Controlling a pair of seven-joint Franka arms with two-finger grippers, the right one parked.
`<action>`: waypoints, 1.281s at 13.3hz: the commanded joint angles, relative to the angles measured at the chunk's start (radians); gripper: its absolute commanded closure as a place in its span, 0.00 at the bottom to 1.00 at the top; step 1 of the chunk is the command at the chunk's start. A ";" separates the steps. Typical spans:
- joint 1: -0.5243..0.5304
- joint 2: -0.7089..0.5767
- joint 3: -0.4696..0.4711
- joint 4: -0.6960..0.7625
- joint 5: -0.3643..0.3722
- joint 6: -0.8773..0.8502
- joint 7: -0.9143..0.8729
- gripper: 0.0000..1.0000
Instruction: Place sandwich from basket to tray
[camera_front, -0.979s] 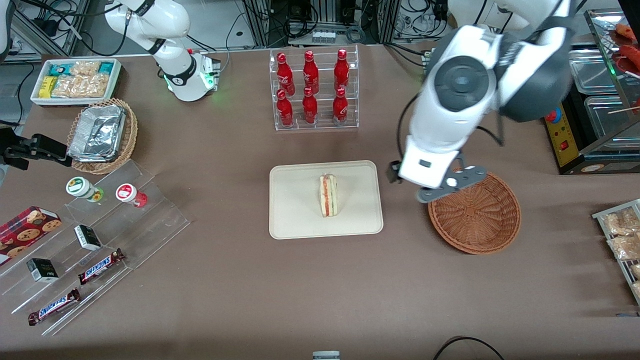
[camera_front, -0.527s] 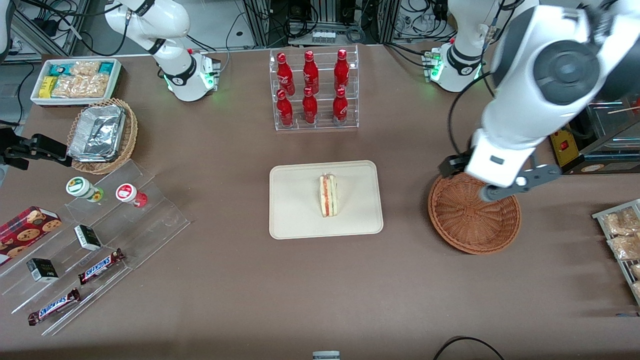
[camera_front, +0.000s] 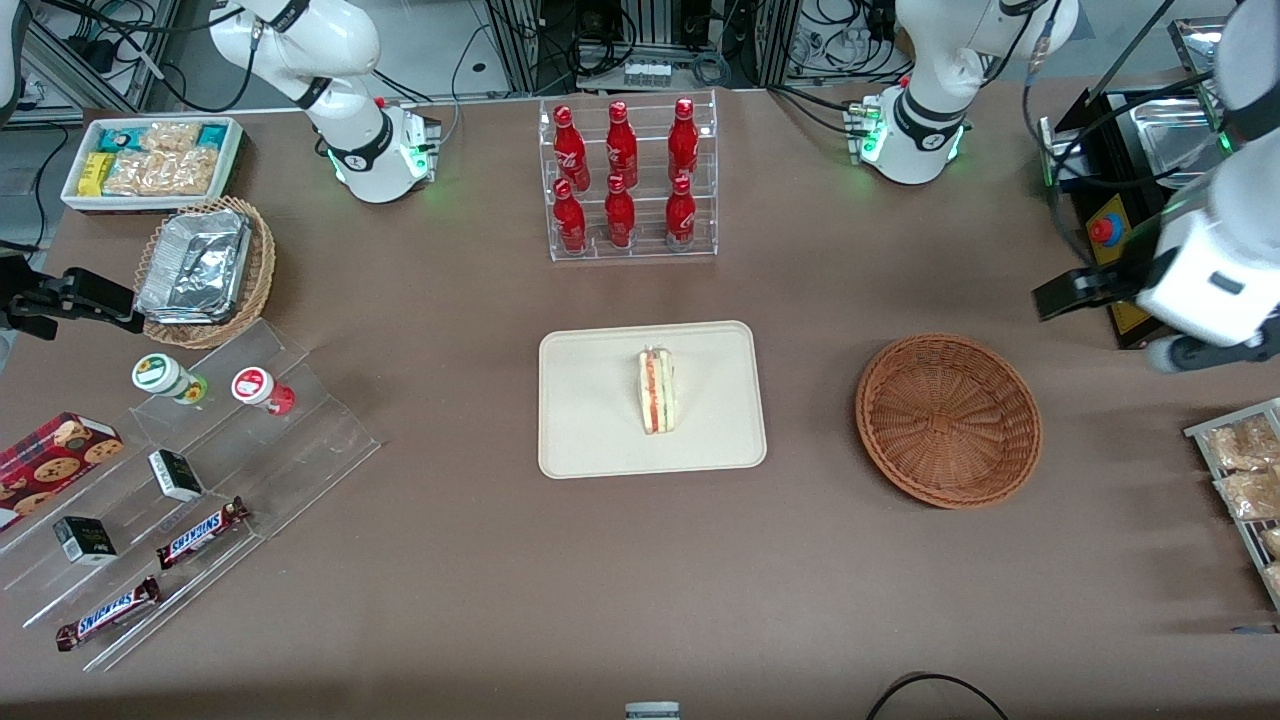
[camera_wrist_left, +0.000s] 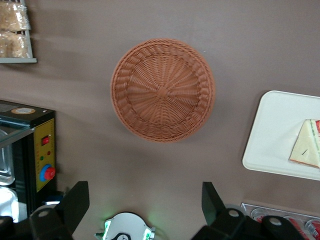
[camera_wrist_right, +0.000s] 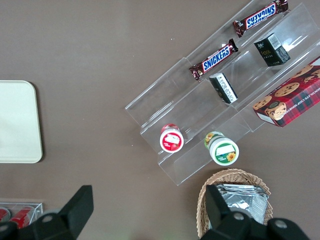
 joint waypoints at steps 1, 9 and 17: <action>0.115 -0.030 -0.095 -0.024 -0.024 -0.009 0.039 0.01; 0.415 -0.177 -0.434 -0.214 0.007 0.064 0.057 0.01; 0.407 -0.323 -0.434 -0.412 0.007 0.173 0.092 0.01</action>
